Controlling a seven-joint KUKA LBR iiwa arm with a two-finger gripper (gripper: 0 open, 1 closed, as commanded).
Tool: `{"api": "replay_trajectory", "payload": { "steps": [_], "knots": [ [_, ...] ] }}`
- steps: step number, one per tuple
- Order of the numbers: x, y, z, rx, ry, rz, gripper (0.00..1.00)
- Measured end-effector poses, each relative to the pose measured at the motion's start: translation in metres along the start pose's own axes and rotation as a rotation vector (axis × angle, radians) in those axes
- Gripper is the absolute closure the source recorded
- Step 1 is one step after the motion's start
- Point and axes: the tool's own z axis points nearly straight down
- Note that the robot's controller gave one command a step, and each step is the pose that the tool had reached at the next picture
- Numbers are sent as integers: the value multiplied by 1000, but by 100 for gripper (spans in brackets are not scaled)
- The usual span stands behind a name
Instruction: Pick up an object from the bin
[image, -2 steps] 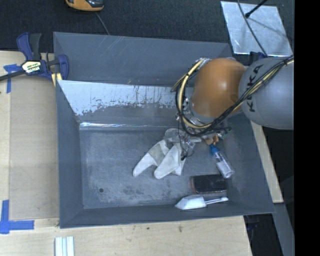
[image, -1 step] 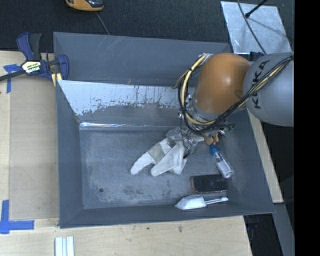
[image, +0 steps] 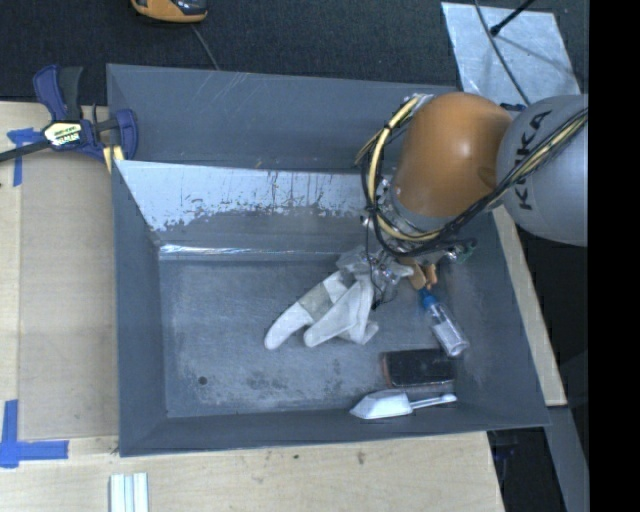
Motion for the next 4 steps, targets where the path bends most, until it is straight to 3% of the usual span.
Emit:
{"api": "replay_trajectory", "payload": {
  "steps": [4],
  "knots": [
    [-1,-1,-34,5,-3,3,100]
  ]
}}
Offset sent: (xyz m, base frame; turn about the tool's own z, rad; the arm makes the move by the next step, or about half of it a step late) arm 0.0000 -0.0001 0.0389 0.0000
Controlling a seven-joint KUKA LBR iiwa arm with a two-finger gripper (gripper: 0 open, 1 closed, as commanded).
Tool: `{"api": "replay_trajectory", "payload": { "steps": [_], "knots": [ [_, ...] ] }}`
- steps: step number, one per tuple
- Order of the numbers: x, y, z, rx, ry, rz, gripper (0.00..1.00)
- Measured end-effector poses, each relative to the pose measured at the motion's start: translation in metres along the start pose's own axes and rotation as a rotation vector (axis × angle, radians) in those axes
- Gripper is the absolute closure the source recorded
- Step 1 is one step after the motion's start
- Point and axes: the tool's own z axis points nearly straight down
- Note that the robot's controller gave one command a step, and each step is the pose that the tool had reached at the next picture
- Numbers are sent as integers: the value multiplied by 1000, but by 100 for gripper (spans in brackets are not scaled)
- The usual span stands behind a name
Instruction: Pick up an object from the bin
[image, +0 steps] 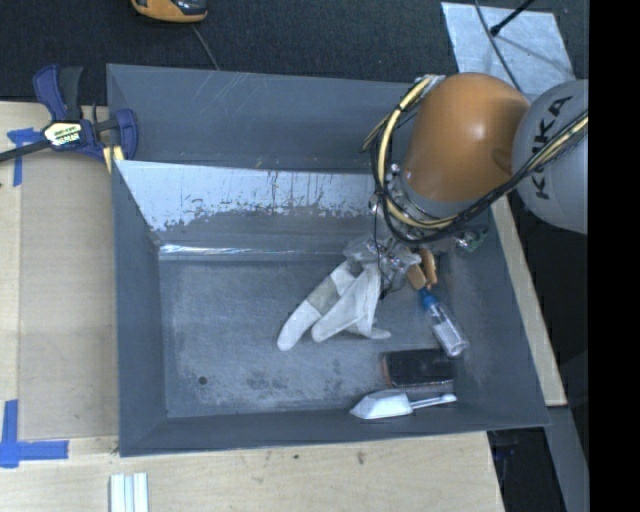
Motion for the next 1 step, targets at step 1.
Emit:
{"api": "replay_trajectory", "payload": {
  "steps": [1],
  "knots": [
    [0,0,-5,-1,0,0,100]
  ]
}}
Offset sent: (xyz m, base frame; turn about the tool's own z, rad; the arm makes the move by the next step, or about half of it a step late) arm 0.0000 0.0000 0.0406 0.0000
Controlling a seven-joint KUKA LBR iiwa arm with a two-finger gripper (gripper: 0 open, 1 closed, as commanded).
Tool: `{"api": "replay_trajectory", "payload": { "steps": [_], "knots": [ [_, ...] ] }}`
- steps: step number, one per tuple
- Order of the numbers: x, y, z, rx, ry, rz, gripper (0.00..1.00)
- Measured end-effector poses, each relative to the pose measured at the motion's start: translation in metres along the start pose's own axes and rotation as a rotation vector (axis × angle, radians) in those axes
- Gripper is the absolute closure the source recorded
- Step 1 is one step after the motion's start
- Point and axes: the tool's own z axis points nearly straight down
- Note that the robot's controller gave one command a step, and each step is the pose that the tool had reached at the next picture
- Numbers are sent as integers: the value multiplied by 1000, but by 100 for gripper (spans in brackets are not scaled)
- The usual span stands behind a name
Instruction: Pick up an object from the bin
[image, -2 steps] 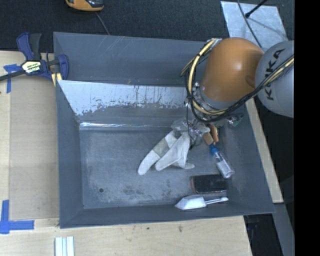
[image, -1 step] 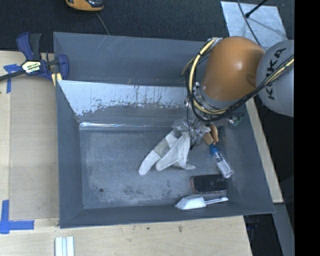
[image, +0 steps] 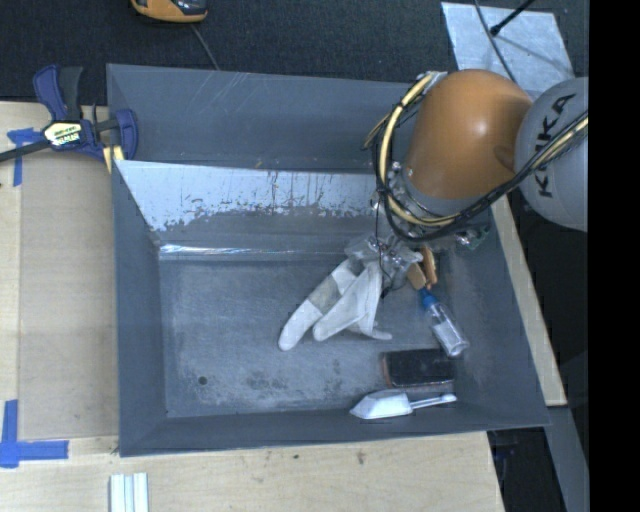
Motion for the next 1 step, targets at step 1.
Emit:
{"api": "replay_trajectory", "payload": {
  "steps": [1],
  "knots": [
    [0,0,-8,-2,2,1,100]
  ]
}}
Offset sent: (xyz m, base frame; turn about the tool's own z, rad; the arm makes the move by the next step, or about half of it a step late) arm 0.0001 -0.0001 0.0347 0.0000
